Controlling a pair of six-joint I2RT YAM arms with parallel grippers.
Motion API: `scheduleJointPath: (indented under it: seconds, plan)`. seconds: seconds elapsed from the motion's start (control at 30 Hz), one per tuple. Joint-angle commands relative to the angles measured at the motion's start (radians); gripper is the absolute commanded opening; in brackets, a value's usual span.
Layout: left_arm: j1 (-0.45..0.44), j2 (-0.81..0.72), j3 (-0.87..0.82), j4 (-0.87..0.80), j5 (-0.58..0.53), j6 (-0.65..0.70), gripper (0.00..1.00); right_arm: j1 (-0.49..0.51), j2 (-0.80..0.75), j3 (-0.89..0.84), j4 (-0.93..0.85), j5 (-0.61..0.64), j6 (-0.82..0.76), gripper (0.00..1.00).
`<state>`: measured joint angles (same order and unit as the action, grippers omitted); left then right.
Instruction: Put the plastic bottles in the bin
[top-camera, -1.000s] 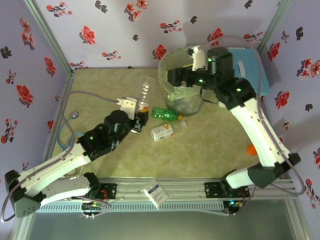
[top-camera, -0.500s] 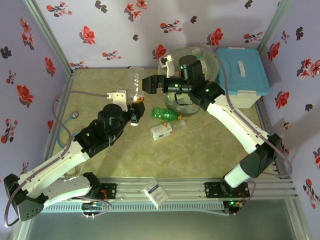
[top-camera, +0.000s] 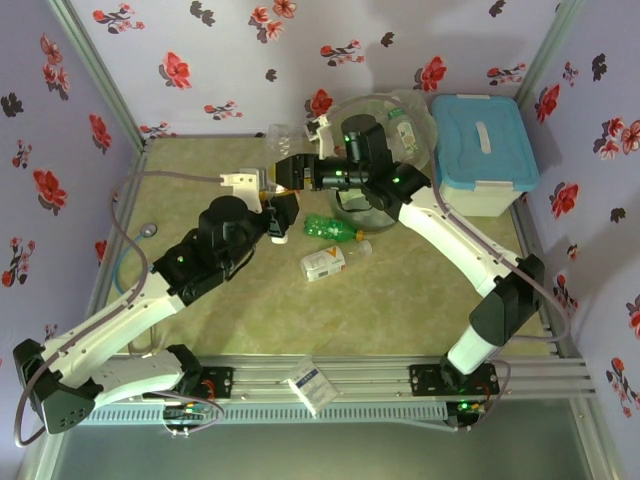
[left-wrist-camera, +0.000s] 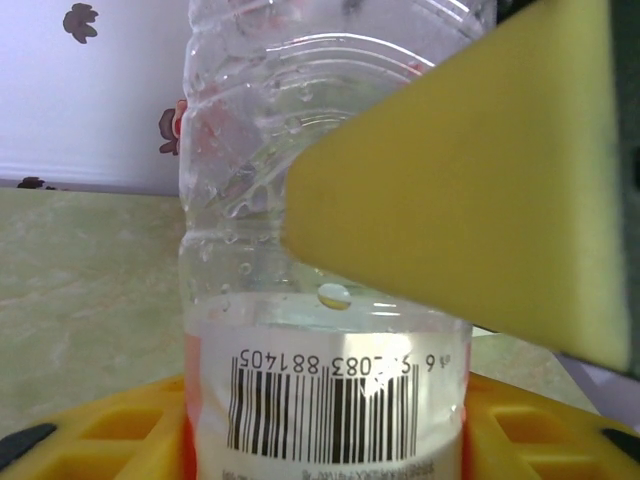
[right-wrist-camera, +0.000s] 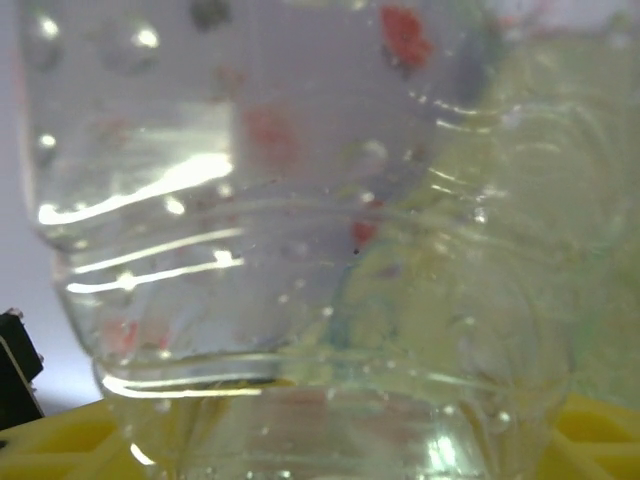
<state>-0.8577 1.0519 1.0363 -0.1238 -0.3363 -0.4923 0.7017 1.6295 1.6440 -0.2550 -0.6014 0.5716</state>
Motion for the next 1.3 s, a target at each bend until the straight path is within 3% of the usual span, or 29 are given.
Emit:
scheduleJointPath:
  seconds: [0.0, 0.17, 0.27, 0.5, 0.73, 0.83, 0.93, 1.27]
  plan:
    - [0.009, 0.005, 0.037, 0.046, 0.013, -0.002, 0.54, 0.005, 0.001, 0.028, 0.004, 0.010, -0.011, 0.64]
    - [0.009, -0.019, -0.001, 0.079, 0.013, 0.021, 0.84, -0.018, 0.008, 0.100, -0.055, 0.052, -0.063, 0.57]
    - [0.014, -0.054, -0.034, 0.068, 0.010, 0.010, 0.90, -0.058, 0.026, 0.192, -0.098, 0.080, -0.105, 0.57]
    - [0.037, -0.136, -0.096, -0.004, 0.009, -0.047, 0.89, -0.207, 0.089, 0.466, -0.241, 0.291, -0.267, 0.56]
    - [0.162, -0.041, -0.004, 0.014, 0.291, -0.176, 0.89, -0.340, 0.277, 0.793, -0.460, 0.428, -0.371, 0.55]
    - [0.213, 0.029, 0.046, 0.032, 0.320, -0.280, 0.81, -0.365, 0.355, 0.895, -0.553, 0.423, -0.383, 0.54]
    - [0.239, 0.118, 0.102, 0.060, 0.337, -0.316, 0.76, -0.366, 0.398, 0.916, -0.607, 0.416, -0.402, 0.54]
    - [0.264, 0.387, 0.307, 0.089, 0.372, -0.315, 0.73, -0.359, 0.432, 0.878, -0.759, 0.411, -0.480, 0.58]
